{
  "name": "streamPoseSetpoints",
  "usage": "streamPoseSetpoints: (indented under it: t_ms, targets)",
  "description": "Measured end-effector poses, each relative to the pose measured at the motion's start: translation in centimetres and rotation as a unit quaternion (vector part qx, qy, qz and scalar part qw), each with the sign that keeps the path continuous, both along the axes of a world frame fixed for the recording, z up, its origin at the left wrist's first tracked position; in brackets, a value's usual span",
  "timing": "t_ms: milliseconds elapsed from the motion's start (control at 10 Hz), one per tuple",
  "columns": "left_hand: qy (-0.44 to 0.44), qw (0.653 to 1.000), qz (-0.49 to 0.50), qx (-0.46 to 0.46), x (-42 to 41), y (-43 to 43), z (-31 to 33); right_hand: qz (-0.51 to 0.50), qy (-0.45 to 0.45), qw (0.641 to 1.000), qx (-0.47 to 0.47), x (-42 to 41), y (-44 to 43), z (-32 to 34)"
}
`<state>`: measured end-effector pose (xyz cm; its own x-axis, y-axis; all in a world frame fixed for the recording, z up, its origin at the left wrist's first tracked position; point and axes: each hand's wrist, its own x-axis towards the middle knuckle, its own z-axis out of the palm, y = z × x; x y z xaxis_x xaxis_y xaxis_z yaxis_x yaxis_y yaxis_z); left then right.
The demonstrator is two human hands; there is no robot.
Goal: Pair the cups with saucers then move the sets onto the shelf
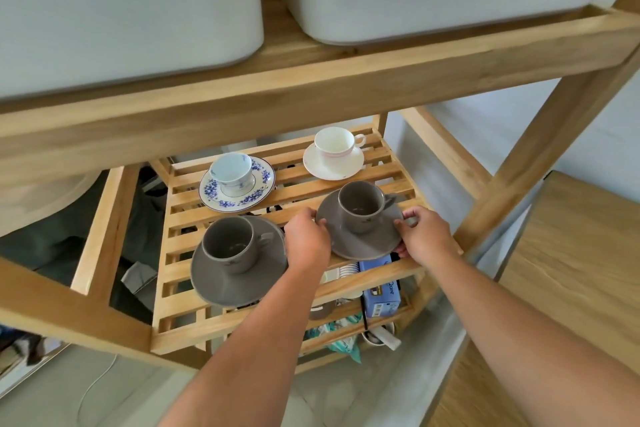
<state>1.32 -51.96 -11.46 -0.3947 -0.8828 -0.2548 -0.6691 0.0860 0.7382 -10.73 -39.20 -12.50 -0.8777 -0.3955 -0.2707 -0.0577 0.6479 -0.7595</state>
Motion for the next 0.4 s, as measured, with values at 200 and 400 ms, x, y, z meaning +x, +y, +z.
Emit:
streamPoseSetpoints:
  t_ms: [200,400]
  targets:
    - [-0.041,0.997,-0.046,-0.046,0.5,0.7,0.9,0.027,0.037,0.998,0.031,0.5,0.6,0.8]
    - [-0.020,0.987,-0.123,-0.102,2.6,2.8,2.7,0.036,0.081,0.996,0.022,3.1,3.7,3.1]
